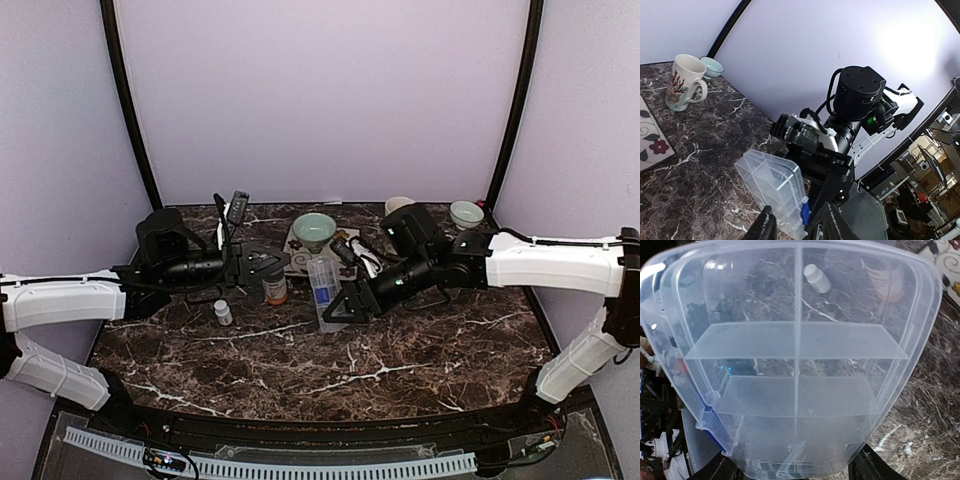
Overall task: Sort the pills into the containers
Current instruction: Place the pill container at the center of the board.
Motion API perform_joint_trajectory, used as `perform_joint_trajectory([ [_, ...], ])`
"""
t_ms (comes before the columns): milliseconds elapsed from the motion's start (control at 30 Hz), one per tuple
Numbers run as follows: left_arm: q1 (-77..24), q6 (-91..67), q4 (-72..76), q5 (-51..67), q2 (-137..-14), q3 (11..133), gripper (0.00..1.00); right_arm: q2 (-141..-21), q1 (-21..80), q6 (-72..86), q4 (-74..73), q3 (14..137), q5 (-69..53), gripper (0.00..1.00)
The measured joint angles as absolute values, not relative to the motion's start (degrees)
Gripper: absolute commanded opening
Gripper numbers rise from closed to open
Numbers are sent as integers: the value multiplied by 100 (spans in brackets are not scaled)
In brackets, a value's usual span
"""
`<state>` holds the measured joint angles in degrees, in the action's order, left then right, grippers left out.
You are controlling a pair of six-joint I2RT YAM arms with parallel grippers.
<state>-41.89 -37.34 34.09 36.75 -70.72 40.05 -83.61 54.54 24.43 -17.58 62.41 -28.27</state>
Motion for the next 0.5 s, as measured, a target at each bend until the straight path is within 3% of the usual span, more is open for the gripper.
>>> perform_joint_trajectory([
  [500, -4189, -3485, 2858, 3052, -6884, 3664, 35, -10283, 5312, 1520, -3085, 6578, -1710, 56],
])
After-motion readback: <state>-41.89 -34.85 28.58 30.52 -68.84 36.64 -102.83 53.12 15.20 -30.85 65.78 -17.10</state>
